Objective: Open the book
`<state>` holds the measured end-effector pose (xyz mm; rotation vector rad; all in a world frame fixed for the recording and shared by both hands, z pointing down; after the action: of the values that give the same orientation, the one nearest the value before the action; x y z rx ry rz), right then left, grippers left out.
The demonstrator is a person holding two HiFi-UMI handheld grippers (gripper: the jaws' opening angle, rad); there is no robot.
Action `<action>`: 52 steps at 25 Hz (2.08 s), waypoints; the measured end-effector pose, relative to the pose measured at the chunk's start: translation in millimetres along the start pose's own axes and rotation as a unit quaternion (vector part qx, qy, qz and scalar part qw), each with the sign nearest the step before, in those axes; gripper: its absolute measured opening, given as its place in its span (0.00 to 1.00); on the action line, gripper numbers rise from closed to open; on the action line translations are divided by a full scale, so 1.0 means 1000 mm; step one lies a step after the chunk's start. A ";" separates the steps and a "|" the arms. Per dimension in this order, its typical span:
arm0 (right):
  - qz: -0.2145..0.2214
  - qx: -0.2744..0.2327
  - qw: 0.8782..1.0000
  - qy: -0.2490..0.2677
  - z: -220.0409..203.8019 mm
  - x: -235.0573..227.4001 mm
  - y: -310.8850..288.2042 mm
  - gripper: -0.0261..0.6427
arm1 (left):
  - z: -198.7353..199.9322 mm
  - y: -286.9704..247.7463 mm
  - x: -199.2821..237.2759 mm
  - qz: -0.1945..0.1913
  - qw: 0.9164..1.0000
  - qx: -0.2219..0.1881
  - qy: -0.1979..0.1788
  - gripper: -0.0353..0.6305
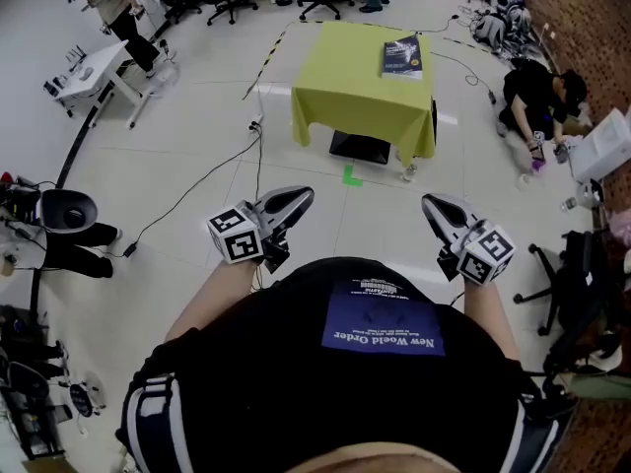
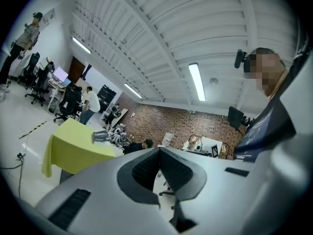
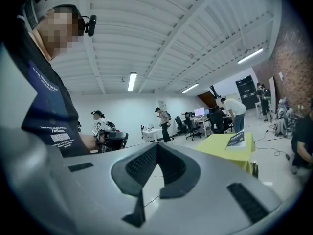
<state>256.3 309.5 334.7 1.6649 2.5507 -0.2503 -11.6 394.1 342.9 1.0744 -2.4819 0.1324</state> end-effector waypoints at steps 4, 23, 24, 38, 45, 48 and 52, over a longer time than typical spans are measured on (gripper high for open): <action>-0.010 0.002 1.000 -0.006 0.013 -0.022 -0.022 0.02 | 0.016 -0.018 0.026 -0.014 1.000 0.001 0.006 0.06; -0.114 0.002 0.993 -0.010 0.059 -0.148 -0.260 0.02 | 0.141 -0.086 0.316 -0.132 0.991 0.032 0.000 0.06; -0.112 0.010 0.994 -0.010 0.058 -0.154 -0.267 0.02 | 0.144 -0.093 0.324 -0.135 0.990 0.031 0.002 0.06; -0.021 0.031 0.999 0.021 0.080 -0.325 -0.330 0.02 | 0.170 -0.210 0.402 -0.045 0.999 0.021 -0.015 0.06; 0.051 0.027 0.998 0.030 0.106 -0.437 -0.346 0.02 | 0.178 -0.296 0.419 0.025 0.999 0.009 -0.020 0.06; 0.071 0.032 0.997 0.026 0.102 -0.455 -0.353 0.02 | 0.174 -0.311 0.420 0.039 0.999 0.022 -0.015 0.06; 0.082 0.035 0.996 0.010 0.097 -0.470 -0.376 0.02 | 0.175 -0.316 0.440 0.049 0.998 0.037 -0.002 0.06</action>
<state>100.4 -279.3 348.6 1.8984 2.4265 -0.3145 -113.7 -166.3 345.5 0.9833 -2.5516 0.2543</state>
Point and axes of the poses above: the fingertips, and each gripper's own axes: y backward along the fingers, x to its left, z out of its top, the point moved 4 cm from there along y, backward along the fingers, and after that the axes turned 5 degrees about -z, right-handed, at the moved point
